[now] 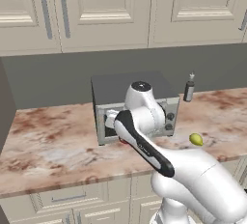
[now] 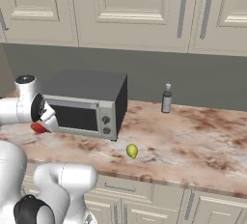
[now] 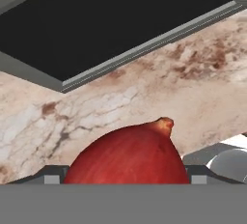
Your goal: Place the onion and lemon inside the fridge drawer. Close the drawer after placing the vegetables.
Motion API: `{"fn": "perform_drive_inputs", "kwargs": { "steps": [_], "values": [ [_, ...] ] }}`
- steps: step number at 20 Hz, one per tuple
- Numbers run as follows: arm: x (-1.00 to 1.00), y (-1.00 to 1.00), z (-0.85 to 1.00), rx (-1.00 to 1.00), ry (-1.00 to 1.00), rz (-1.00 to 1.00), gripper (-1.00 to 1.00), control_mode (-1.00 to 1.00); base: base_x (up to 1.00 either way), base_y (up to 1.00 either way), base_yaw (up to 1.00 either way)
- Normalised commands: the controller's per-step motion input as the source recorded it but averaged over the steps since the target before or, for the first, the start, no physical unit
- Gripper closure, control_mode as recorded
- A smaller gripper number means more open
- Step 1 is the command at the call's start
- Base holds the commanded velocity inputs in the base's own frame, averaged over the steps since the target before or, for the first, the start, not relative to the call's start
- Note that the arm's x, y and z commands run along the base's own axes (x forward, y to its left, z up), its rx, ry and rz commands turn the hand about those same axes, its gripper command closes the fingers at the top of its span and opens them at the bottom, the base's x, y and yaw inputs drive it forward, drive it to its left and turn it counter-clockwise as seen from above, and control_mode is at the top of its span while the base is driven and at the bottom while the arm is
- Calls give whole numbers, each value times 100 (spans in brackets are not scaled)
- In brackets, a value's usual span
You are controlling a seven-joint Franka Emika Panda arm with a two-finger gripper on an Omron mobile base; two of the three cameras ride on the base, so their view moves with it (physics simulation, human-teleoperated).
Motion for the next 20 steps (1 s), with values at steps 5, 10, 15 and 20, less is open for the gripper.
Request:
{"fn": "perform_drive_inputs", "kwargs": {
  "steps": [5, 10, 15, 20],
  "values": [
    [-5, -73, 30, 5, -1, 0, 100, -100, 0, 0, 0],
    [7, -64, 1, 11, 0, 0, 100, -100, 0, 0, 0],
    [4, -1, -5, -1, 2, 1, 100, -100, 0, 0, 0],
    [5, 0, -17, -2, 11, 0, 100, -100, 0, 0, 0]
  ]
}}
